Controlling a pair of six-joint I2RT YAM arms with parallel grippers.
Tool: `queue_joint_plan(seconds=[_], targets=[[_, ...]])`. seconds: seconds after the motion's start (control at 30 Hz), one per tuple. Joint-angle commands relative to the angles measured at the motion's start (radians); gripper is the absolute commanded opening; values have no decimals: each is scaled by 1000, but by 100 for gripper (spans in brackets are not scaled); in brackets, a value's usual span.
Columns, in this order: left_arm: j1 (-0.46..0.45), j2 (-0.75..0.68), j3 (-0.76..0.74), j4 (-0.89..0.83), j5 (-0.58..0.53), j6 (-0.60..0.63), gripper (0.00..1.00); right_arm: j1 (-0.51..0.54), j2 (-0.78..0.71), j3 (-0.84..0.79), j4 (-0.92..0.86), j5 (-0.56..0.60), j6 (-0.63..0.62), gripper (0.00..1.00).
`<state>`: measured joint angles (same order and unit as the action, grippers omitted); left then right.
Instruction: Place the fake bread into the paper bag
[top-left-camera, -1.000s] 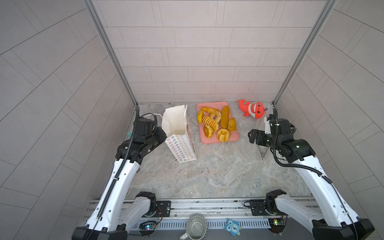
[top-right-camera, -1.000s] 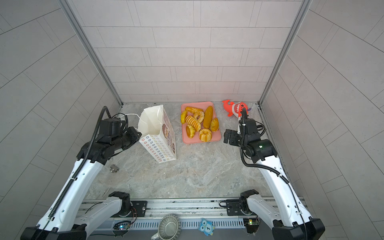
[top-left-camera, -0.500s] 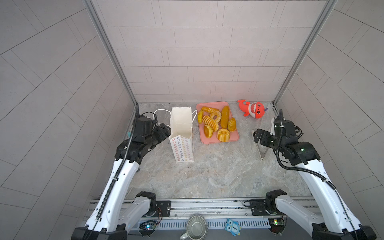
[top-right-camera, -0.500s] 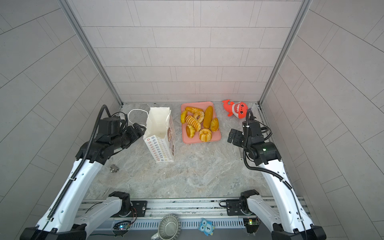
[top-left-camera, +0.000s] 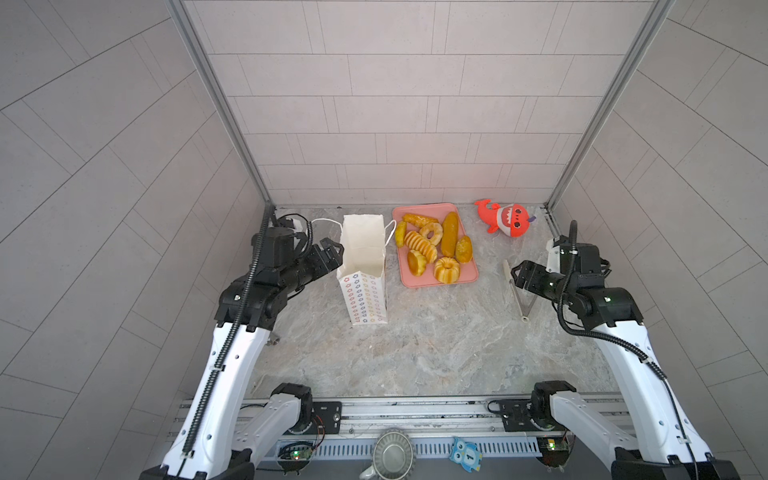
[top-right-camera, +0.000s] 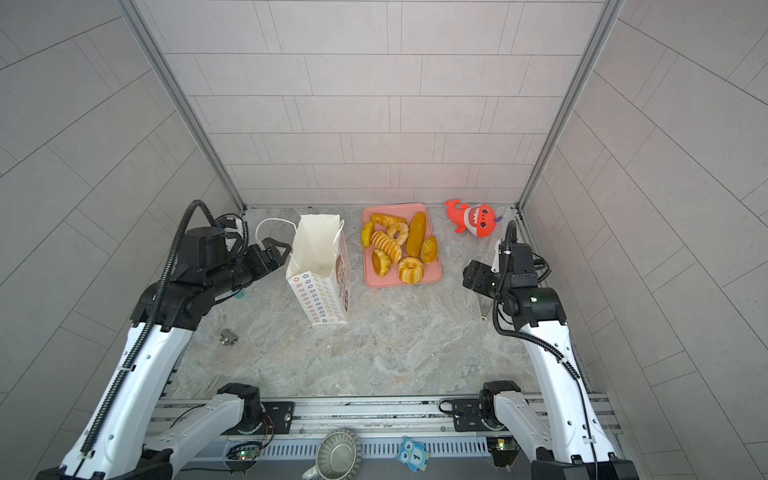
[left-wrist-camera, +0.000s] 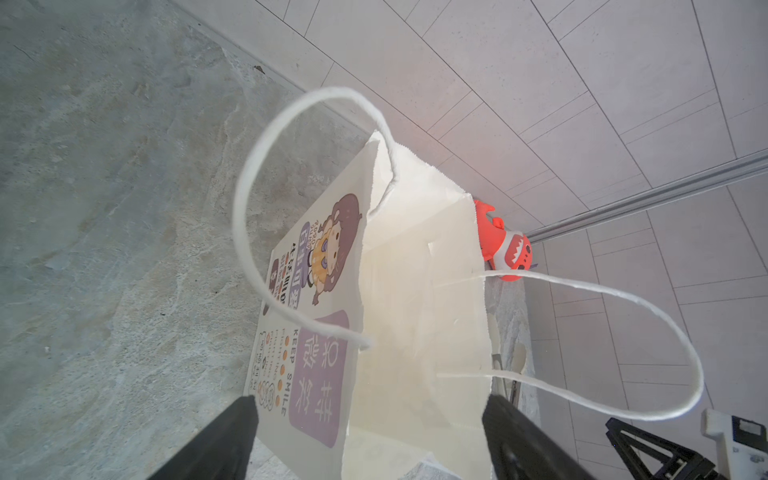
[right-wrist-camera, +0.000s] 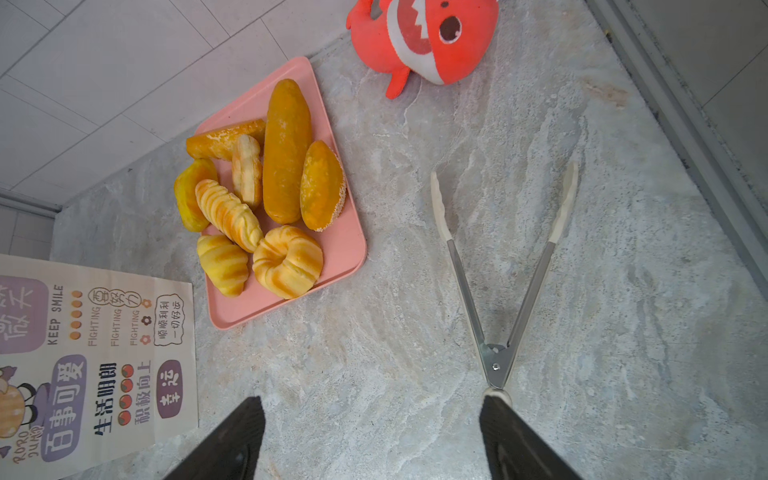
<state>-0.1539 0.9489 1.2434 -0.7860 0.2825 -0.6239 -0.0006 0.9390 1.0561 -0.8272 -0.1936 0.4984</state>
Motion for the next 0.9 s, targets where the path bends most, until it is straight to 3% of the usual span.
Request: queue_joint_plan(seconds=[0.0,0.4,0.53,0.87], targets=[[-5,-56,41,-78,-55,94,92,-11,31,1,-35,46,-39,81],[-6,-165,-26,-85,-75,177,92,-116,155,-86,6,123,-73,83],[-6,-208,-39,-65,-74,185,92,-119,207,-113,41,171,-88,89],[-9,-225,-36,-27,-54,203,94,-119,422,-72,17,190,-87,89]])
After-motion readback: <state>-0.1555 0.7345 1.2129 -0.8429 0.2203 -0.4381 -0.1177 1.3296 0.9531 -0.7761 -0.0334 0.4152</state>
